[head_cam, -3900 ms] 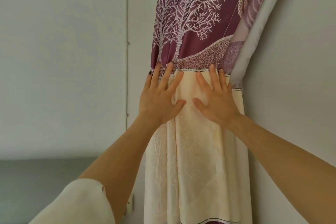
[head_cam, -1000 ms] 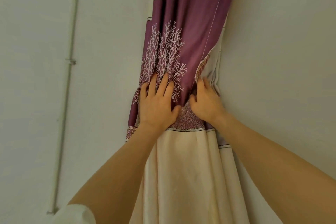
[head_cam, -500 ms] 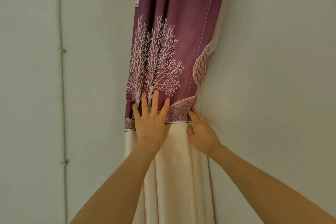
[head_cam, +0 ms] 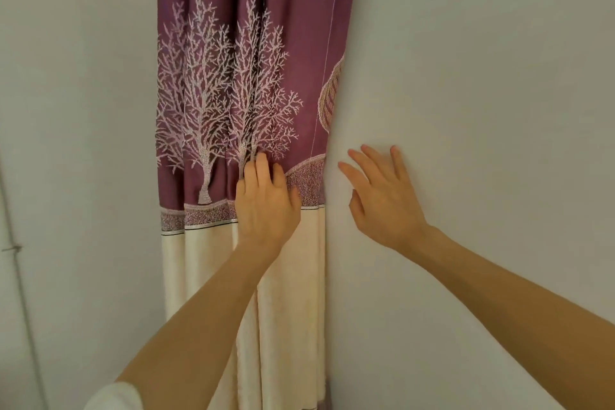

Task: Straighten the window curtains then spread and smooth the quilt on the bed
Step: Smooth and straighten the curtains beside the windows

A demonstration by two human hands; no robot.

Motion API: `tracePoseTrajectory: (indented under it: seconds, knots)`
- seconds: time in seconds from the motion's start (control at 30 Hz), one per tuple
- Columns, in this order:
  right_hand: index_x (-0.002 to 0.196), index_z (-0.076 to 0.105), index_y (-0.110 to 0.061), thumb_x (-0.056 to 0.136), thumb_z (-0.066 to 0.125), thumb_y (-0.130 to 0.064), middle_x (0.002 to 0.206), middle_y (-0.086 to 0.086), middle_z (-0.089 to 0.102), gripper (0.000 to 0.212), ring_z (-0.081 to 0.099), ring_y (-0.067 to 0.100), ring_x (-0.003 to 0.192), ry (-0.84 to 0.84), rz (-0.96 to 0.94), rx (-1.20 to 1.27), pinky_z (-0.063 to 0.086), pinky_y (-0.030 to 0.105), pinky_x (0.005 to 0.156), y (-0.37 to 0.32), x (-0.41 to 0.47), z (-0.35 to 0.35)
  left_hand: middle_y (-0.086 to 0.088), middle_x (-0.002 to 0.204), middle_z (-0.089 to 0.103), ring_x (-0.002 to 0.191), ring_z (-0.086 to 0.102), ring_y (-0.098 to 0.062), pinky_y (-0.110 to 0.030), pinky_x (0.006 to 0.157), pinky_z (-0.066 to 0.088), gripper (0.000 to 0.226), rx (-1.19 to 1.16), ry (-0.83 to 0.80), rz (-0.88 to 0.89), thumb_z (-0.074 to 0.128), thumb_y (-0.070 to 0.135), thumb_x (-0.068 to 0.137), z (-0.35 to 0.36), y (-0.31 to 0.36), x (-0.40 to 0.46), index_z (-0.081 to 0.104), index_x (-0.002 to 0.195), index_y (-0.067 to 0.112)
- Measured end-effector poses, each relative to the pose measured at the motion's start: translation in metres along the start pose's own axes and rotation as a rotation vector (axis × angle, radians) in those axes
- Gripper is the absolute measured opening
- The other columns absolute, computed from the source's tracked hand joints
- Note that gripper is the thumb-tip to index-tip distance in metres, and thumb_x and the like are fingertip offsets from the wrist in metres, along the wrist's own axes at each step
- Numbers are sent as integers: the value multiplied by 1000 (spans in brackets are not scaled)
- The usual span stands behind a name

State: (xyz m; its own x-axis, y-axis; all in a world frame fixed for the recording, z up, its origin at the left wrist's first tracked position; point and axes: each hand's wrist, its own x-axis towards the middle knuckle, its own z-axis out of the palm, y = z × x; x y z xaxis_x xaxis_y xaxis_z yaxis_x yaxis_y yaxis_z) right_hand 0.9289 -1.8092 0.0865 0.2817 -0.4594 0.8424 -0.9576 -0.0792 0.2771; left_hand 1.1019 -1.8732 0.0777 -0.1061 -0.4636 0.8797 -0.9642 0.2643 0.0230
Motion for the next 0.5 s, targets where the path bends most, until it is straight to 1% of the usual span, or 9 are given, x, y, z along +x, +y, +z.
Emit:
tracePoseTrajectory:
  seconds: [0.07, 0.13, 0.2, 0.27, 0.37, 0.43, 0.5]
  knots:
    - [120, 58, -5, 75, 57, -7, 130, 18, 56, 45, 47, 36, 127, 18, -5, -73, 22, 66, 105, 17, -16, -19, -20, 137, 44, 123, 43, -37, -47, 97, 39, 51, -28, -12, -1, 55, 34, 84, -2, 20, -11, 55, 123, 1]
    - [117, 60, -4, 74, 57, -6, 127, 19, 57, 44, 48, 37, 125, 36, -2, -144, 21, 66, 105, 37, -38, -46, -21, 139, 44, 126, 41, -39, -49, 102, 34, 52, -60, 14, -8, 56, 34, 83, -12, 51, -21, 54, 123, 2]
    - [116, 60, -3, 74, 56, -5, 127, 20, 58, 43, 48, 38, 125, 26, 13, -208, 20, 64, 106, 67, -76, -79, -21, 138, 46, 126, 44, -38, -49, 100, 36, 48, -134, 30, 23, 58, 31, 80, -31, 100, -40, 57, 120, 4]
    - [115, 60, -2, 74, 56, -3, 127, 21, 57, 41, 48, 38, 126, 27, 29, -249, 19, 63, 108, 95, -113, -111, -19, 138, 48, 124, 48, -36, -48, 96, 39, 47, -238, 64, 95, 58, 29, 78, -51, 146, -57, 58, 119, 6]
    - [114, 61, -2, 76, 52, -2, 129, 21, 57, 39, 47, 38, 127, 21, 29, -297, 20, 63, 109, 136, -174, -164, -16, 138, 49, 123, 49, -34, -46, 94, 41, 51, -391, 91, 232, 54, 31, 80, -86, 219, -91, 54, 127, 10]
    - [114, 62, -2, 78, 50, -1, 131, 20, 55, 38, 46, 37, 128, 27, 59, -322, 21, 63, 109, 159, -212, -197, -16, 141, 47, 128, 45, -35, -47, 96, 39, 53, -478, 101, 334, 49, 32, 83, -106, 263, -112, 51, 132, 13]
    - [116, 61, -2, 79, 49, -1, 134, 19, 53, 39, 44, 36, 130, 20, 105, -366, 21, 62, 110, 183, -251, -236, -17, 142, 46, 131, 43, -36, -50, 100, 36, 52, -572, 130, 421, 46, 30, 84, -129, 312, -132, 51, 132, 13]
